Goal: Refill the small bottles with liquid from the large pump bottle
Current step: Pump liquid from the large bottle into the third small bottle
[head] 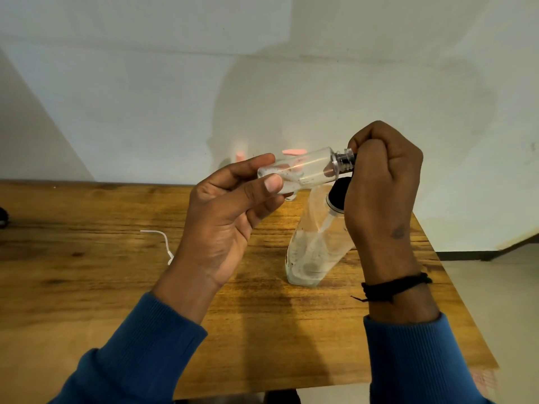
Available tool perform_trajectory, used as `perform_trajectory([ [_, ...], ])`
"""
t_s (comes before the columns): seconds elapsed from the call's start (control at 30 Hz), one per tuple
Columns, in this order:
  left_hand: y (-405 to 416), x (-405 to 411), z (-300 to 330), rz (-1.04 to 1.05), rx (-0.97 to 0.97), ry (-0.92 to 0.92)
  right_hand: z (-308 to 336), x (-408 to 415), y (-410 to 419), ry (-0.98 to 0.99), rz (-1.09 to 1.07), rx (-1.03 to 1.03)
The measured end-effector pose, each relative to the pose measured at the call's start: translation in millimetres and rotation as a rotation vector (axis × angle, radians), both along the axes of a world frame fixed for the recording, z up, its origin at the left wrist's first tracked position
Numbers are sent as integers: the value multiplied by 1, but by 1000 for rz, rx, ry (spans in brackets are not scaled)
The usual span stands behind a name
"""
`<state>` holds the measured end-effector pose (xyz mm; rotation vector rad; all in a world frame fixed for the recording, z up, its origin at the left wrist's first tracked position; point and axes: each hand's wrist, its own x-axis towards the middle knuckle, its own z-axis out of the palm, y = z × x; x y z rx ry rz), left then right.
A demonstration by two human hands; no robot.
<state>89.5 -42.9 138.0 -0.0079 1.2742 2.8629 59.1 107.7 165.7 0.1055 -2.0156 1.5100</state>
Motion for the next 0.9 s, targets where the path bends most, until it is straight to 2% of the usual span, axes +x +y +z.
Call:
perform_trajectory([
  [0.17, 1, 0, 0, 13, -4, -12, -3, -1, -5, -7, 23, -66],
  [0.33, 0, 1, 1, 12, 0, -14, 1, 2, -2, 3, 19, -20],
  [0.47, 0, 1, 0, 20, -6, -22, -2, 2, -6, 6, 28, -84],
  [0.9, 2, 2, 0, 22, 6, -42, -4, -1, -6, -10, 30, -95],
])
